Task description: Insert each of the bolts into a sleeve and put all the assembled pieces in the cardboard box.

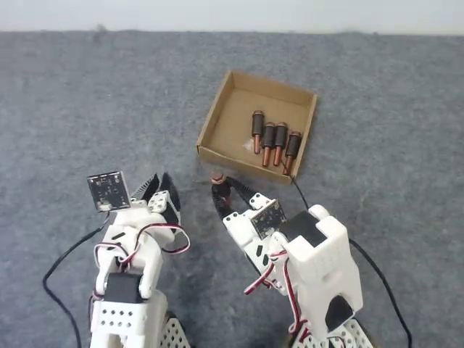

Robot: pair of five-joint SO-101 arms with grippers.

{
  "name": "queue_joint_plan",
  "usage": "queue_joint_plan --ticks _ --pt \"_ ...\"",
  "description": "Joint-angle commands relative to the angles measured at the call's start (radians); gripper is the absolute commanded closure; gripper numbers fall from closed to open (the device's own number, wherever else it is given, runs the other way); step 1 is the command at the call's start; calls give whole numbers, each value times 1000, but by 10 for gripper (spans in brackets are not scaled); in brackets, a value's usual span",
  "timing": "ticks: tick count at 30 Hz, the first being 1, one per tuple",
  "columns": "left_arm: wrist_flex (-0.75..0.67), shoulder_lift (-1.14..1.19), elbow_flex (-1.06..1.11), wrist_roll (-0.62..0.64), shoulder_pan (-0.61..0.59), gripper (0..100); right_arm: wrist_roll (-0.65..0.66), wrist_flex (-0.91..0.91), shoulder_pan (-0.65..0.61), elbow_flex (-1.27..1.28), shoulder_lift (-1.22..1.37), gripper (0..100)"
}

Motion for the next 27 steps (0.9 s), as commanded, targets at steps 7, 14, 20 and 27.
queue_joint_plan --ticks 7,14,20,27 --pt "167 -18 -58 -224 -5 990 12 -24 54 94 -162 993" --pt "342 -20 -113 -285 -3 990 14 -28 54 129 -180 993" --pt "377 -20 -128 -293 -37 990 15 -33 76 127 -182 993" --pt "284 -20 -56 -422 -75 989 15 -25 97 173 -268 993"
